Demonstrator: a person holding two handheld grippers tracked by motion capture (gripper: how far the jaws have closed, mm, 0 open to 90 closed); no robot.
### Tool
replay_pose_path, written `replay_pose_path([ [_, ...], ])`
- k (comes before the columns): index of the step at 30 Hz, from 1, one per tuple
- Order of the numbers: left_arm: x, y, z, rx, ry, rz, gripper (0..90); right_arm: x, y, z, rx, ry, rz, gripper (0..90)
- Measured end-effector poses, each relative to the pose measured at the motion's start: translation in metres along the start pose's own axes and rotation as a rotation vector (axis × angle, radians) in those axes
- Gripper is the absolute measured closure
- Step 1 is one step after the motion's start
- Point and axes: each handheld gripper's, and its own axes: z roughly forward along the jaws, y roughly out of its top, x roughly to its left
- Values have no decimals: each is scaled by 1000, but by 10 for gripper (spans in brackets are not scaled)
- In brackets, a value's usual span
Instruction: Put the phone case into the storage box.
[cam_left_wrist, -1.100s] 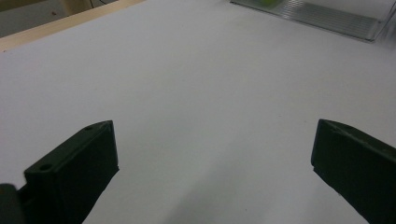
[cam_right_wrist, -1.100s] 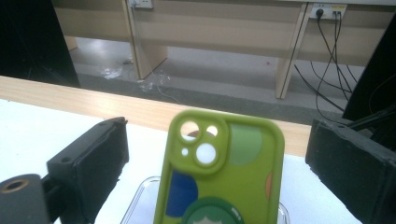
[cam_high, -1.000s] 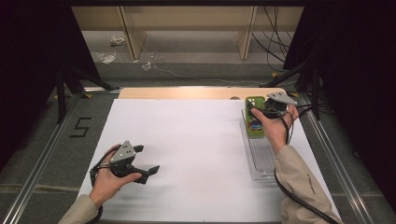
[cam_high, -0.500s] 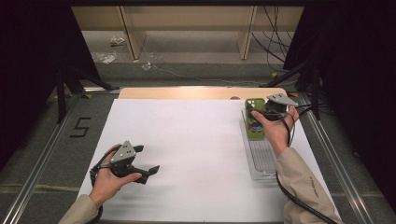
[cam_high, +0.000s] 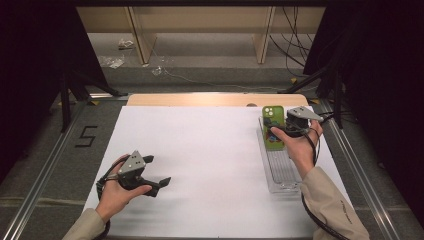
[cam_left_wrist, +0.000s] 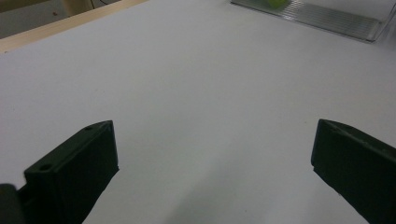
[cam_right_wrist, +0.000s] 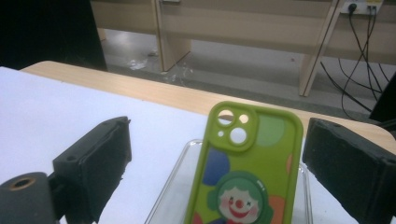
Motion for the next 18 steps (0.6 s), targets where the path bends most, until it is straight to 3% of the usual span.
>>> replay_pose_path([
  [18,0,0,0,0,1,1,1,20,-16,-46,21,98,-49,120],
])
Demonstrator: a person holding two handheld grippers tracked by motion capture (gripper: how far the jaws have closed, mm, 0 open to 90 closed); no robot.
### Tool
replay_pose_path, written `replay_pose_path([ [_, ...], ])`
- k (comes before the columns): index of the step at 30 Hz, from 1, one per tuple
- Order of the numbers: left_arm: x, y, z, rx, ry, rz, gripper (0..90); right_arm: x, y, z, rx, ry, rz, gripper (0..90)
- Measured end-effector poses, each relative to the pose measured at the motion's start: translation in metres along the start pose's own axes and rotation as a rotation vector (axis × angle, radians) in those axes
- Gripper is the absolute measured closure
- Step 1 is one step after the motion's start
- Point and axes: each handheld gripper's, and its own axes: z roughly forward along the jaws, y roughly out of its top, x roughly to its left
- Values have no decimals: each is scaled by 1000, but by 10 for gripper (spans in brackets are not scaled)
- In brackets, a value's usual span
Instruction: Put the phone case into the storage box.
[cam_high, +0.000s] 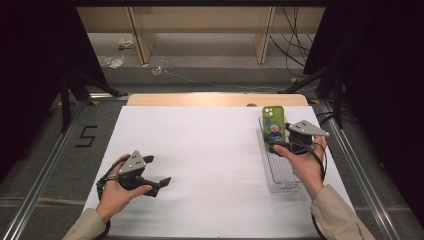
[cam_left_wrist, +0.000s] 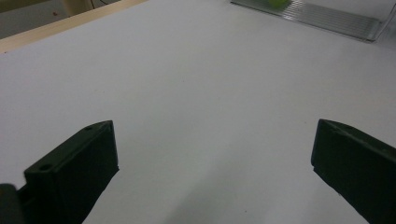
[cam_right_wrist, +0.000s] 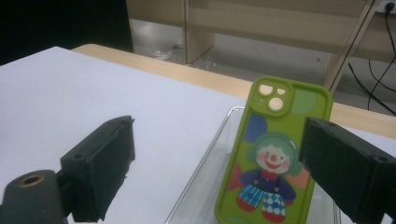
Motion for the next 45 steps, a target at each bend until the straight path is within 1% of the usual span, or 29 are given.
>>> replay_pose_path([
  [8,0,0,0,0,0,0,1,6,-13,-18,6,46,-10,126],
  [10,0,0,0,1,0,-1,1,8,-15,-23,-5,52,-18,133],
  [12,0,0,0,1,0,-1,1,9,-15,-27,-14,60,-19,133],
  [13,0,0,0,2,0,-1,1,10,-13,-30,-33,59,-22,142],
  [14,0,0,1,3,1,-2,1,10,-11,-32,-45,54,-34,147],
  [16,0,0,1,3,1,0,1,11,-5,-37,-56,58,-32,144],
  [19,0,0,0,0,1,-3,1,11,-5,-42,-52,62,-32,140],
  [24,0,0,0,1,2,-2,1,13,-18,-47,-25,75,-28,140],
  [27,0,0,0,2,2,-1,1,14,-20,-51,-29,82,-29,140],
  [33,0,0,0,1,3,-3,1,18,-29,-56,-16,101,-27,140],
  [38,0,0,0,1,2,-1,1,19,-32,-62,-29,105,-27,140],
  [45,0,0,0,1,3,-3,1,21,-39,-67,-27,124,-33,140],
])
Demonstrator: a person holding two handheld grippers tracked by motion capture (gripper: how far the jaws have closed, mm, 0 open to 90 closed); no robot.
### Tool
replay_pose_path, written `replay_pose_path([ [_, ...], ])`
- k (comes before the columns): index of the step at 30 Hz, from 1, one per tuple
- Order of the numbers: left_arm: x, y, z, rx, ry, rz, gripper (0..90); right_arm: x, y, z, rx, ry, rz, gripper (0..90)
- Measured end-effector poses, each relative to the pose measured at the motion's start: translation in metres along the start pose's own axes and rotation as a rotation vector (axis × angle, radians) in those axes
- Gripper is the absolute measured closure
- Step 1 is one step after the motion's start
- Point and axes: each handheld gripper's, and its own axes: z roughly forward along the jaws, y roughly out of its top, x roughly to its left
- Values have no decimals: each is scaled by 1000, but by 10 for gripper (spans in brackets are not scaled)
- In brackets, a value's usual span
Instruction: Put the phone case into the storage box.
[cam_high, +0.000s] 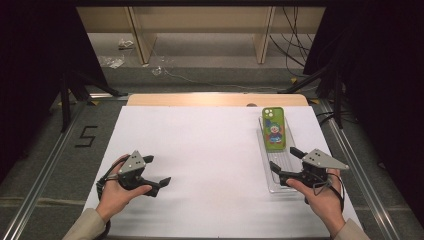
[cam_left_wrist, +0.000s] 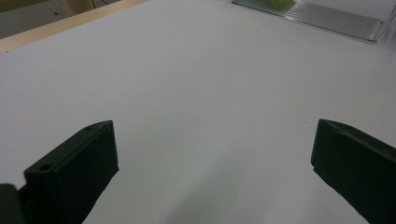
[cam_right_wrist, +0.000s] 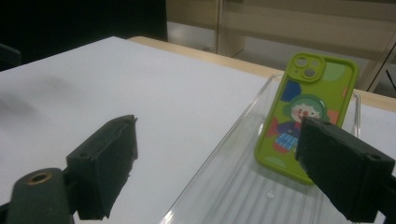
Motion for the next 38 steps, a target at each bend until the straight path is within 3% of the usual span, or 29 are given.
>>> replay_pose_path([
  [15,0,0,0,0,2,-4,1,5,-10,-7,-7,42,-14,143],
  [38,1,0,0,-2,7,-4,0,9,-15,-9,-32,62,-25,150],
])
